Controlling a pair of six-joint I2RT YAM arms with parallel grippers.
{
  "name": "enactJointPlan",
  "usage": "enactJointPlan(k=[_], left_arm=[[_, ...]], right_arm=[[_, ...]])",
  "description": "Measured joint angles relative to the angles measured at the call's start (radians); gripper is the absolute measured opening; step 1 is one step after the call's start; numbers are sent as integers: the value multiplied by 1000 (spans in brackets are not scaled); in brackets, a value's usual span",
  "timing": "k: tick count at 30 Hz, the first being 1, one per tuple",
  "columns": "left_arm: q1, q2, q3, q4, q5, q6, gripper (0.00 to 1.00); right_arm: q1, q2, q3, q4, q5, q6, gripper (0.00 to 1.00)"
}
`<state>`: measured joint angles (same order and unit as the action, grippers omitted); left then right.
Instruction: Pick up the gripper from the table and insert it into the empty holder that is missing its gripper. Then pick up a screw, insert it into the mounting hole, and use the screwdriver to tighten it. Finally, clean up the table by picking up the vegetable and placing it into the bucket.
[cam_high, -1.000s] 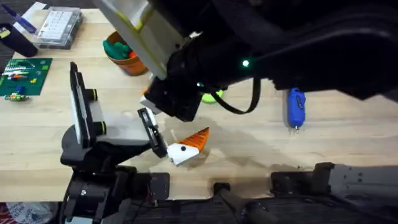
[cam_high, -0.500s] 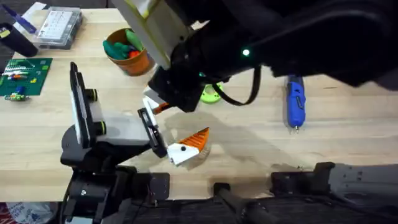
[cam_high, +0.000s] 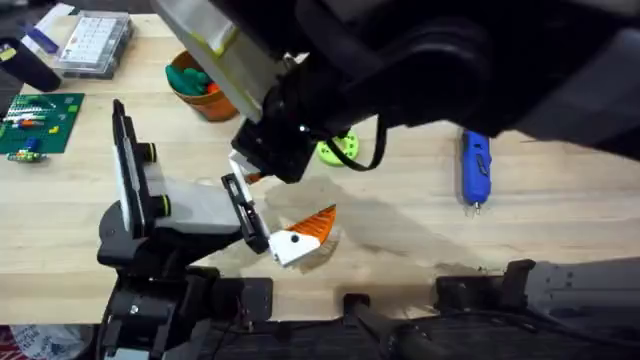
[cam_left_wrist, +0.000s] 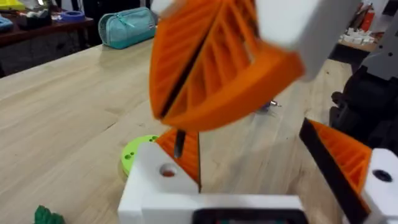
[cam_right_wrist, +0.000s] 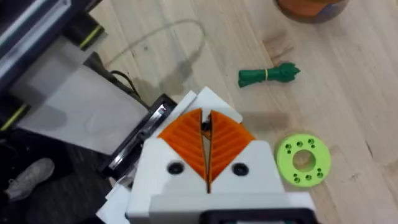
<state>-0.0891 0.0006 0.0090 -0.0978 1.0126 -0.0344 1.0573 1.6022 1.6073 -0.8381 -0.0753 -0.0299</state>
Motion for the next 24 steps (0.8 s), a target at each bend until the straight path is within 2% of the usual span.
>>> enactJointPlan(k=[7,24], left_arm=[[0,0,0,0,0,0,986],[0,0,0,0,0,0,986]], right_arm=[[0,40,0,-1,0,0,4],[0,41,0,0,0,0,4]])
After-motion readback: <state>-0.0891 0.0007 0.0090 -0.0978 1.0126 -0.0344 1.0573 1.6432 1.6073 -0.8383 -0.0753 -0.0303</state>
